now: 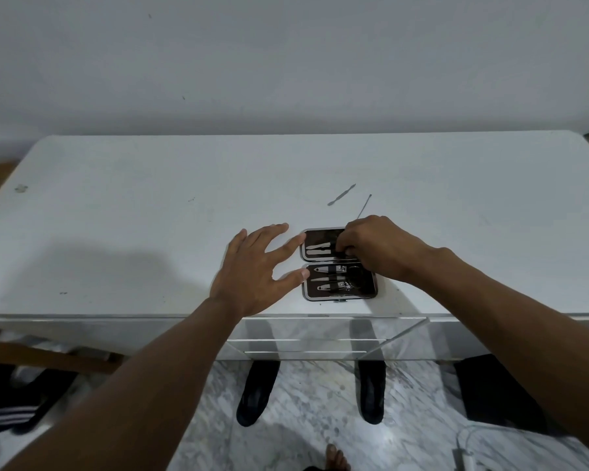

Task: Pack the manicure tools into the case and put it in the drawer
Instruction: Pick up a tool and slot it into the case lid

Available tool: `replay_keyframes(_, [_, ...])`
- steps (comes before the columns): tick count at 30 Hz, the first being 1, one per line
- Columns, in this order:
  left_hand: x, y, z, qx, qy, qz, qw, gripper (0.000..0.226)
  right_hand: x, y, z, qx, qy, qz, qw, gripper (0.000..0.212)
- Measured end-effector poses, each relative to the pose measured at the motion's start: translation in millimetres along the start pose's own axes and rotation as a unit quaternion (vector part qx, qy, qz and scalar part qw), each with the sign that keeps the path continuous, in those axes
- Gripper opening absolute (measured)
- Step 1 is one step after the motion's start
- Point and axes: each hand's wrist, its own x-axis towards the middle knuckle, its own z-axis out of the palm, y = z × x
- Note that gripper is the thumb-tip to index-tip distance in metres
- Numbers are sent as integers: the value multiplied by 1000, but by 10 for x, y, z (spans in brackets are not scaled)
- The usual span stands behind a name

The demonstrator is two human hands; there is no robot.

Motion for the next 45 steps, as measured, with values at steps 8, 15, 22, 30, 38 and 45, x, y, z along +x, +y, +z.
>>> replay_keyframes(8, [2, 0, -4, 0, -5, 0, 1000, 64, -17, -10, -24, 24, 12, 5, 1000, 25])
replay_keyframes(15, [3, -1, -5, -2, -7, 0, 1000, 66, 30, 126, -118, 41, 77, 70, 994, 19])
replay_keyframes(22, [19, -5, 27, 22, -23, -11, 999, 71, 424, 375, -208, 12, 82, 130, 988, 23])
replay_keyframes(30, [40, -1, -6, 26, -27, -19, 999, 74, 854, 433, -237, 20, 26, 132, 991, 21])
replay_keyframes(38, [33, -1, -4, 25, -23, -21, 999, 73, 980, 429, -302, 16, 21, 175, 984, 15])
replay_keyframes(45, [36, 5, -19, 25, -16, -21, 999, 71, 992, 357, -348, -7, -19, 200, 980, 22])
